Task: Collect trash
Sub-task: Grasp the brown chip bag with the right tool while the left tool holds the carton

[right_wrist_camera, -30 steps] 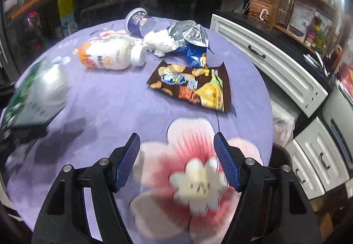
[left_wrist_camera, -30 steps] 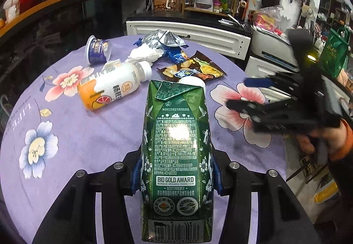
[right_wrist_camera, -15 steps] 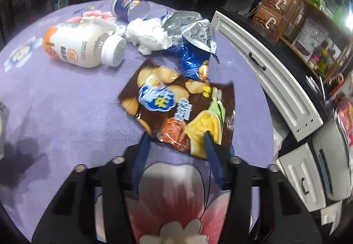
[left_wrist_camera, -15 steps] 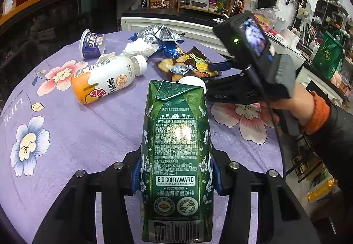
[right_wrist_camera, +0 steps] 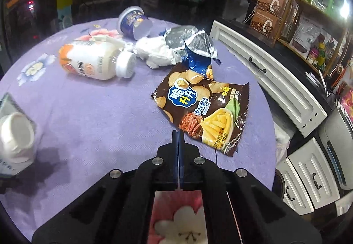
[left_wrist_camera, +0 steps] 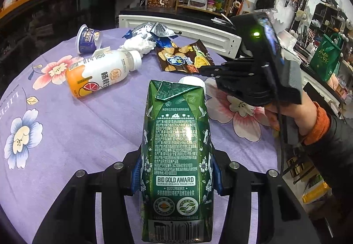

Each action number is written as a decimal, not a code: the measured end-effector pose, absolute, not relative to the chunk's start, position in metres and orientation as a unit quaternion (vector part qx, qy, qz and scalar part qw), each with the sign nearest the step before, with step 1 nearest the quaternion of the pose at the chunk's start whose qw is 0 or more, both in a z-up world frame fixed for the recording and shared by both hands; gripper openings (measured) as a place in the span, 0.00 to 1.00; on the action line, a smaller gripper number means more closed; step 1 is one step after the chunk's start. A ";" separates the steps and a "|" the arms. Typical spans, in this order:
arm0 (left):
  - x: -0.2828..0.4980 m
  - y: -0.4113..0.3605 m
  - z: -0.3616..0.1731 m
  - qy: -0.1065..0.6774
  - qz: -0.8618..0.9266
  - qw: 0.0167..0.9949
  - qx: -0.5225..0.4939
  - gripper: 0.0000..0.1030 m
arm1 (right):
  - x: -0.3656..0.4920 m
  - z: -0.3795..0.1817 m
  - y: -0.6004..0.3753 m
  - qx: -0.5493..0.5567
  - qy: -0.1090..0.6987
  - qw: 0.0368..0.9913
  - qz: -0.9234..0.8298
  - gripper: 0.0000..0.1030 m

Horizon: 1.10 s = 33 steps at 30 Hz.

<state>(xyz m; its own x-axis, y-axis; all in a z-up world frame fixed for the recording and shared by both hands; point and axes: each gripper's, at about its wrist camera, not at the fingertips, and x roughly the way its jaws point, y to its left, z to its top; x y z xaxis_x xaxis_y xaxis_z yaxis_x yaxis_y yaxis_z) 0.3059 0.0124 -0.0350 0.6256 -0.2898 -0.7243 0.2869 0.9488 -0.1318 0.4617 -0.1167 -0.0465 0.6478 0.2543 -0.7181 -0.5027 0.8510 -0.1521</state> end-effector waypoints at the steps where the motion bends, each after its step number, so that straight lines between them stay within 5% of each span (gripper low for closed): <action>1: 0.305 0.011 -0.035 0.402 -0.161 0.901 -0.001 0.47 | 0.460 -0.045 -0.119 -0.171 0.360 0.892 0.211 0.01; 7: 0.304 0.007 -0.032 0.397 -0.167 0.903 -0.002 0.47 | 0.480 -0.044 -0.156 -0.102 0.380 0.903 0.171 0.08; 9: 0.304 0.007 -0.032 0.397 -0.169 0.902 -0.002 0.47 | 0.490 -0.047 -0.163 -0.085 0.394 0.900 0.168 0.29; 11: 0.304 0.005 -0.033 0.397 -0.170 0.902 -0.002 0.47 | 0.495 -0.048 -0.167 -0.072 0.389 0.904 0.164 0.64; 24: 0.309 0.007 -0.037 0.403 -0.179 0.897 -0.007 0.47 | 0.564 -0.063 -0.178 0.040 0.429 0.882 0.191 0.63; 29: 0.310 0.005 -0.041 0.406 -0.182 0.896 -0.004 0.47 | 0.565 -0.066 -0.177 0.065 0.436 0.873 0.208 0.14; 33: 0.309 0.002 -0.041 0.406 -0.183 0.895 -0.005 0.47 | 0.549 -0.058 -0.183 0.091 0.420 0.874 0.227 0.07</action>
